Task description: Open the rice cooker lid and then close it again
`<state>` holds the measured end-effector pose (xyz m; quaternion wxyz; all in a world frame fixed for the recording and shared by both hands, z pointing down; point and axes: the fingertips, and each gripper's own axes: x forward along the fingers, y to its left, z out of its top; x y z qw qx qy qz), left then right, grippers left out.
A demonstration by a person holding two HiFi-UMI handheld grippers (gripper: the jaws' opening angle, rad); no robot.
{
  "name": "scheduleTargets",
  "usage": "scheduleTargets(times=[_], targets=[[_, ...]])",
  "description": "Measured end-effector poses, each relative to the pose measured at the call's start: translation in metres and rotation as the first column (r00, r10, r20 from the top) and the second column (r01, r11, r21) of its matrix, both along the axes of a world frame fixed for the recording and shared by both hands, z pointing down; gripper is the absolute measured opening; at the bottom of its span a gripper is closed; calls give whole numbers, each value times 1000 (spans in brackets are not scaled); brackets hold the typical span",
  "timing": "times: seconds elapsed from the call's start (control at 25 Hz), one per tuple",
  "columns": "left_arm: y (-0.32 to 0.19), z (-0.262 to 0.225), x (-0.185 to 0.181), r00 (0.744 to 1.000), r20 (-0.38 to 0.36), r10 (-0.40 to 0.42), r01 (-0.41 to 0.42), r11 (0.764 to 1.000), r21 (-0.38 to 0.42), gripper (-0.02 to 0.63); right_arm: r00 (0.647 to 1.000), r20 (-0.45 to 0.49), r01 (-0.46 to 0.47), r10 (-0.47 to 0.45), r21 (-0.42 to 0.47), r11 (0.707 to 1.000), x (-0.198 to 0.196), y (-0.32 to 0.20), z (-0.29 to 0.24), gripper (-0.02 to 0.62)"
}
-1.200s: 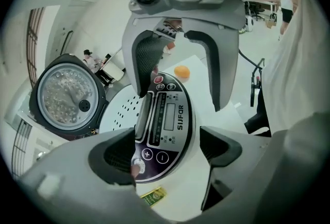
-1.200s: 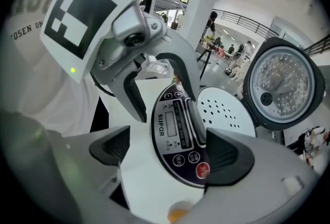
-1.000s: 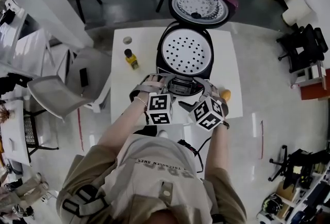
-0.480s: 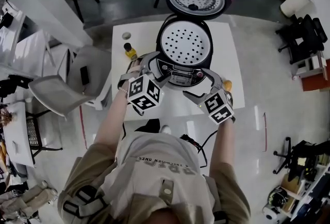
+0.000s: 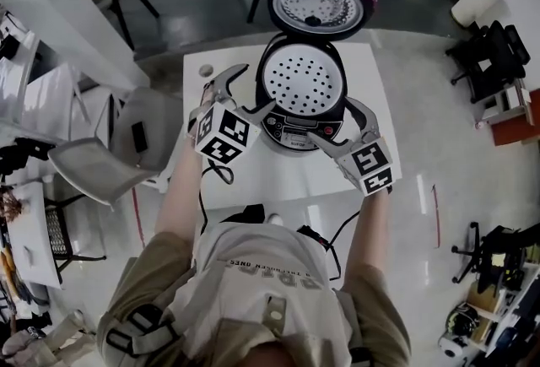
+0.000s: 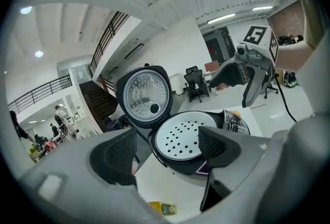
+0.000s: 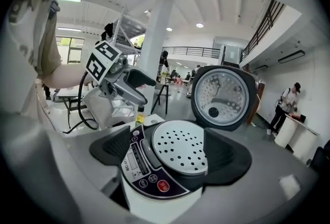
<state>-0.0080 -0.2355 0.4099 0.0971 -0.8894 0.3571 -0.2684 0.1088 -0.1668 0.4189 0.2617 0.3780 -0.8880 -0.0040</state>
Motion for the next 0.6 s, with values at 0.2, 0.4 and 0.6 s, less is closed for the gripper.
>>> scheduleTargets(times=[0.2,0.4,0.6], targets=[[-24,-15,-5,999,-45,13,-12,1000,18,388,998,34,-61,60,36,997,8,-22,-13,439],[-50,-33,-10,995,-88,41,-36,998,49,388,985,123,-132,124,59,989,19,-45,-31,439],[-69,-39,-8,992,-77,99,-93,993,76,388,979,126,-171,162,65,983,32,-60,-37,439]])
